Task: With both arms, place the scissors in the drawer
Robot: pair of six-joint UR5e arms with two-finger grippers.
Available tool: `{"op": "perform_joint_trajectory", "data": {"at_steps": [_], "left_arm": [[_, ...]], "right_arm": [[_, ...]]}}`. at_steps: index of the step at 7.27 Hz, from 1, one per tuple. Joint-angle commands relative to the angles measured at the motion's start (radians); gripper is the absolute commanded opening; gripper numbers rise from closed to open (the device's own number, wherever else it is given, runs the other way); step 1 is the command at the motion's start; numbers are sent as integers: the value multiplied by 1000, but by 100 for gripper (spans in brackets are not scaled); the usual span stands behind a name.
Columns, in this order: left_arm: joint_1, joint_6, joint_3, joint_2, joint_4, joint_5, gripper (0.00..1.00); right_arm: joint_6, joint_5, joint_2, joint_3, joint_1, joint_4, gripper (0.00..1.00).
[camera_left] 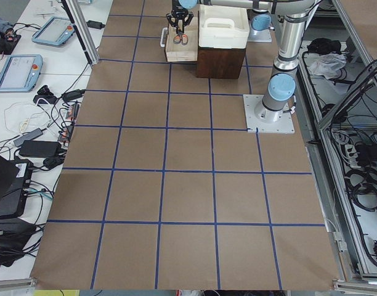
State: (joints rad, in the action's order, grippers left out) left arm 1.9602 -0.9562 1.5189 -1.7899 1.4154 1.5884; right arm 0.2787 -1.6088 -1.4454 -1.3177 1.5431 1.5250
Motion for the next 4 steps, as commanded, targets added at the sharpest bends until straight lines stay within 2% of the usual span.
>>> {"op": "perform_joint_trajectory", "data": {"at_steps": [1, 4], "left_arm": [[42, 56, 9, -31, -18, 1, 21], [77, 114, 14, -78, -104, 1, 22]], "right_arm": [[-155, 12, -39, -27, 0, 7, 100], [-168, 15, -44, -31, 3, 10, 100]]}}
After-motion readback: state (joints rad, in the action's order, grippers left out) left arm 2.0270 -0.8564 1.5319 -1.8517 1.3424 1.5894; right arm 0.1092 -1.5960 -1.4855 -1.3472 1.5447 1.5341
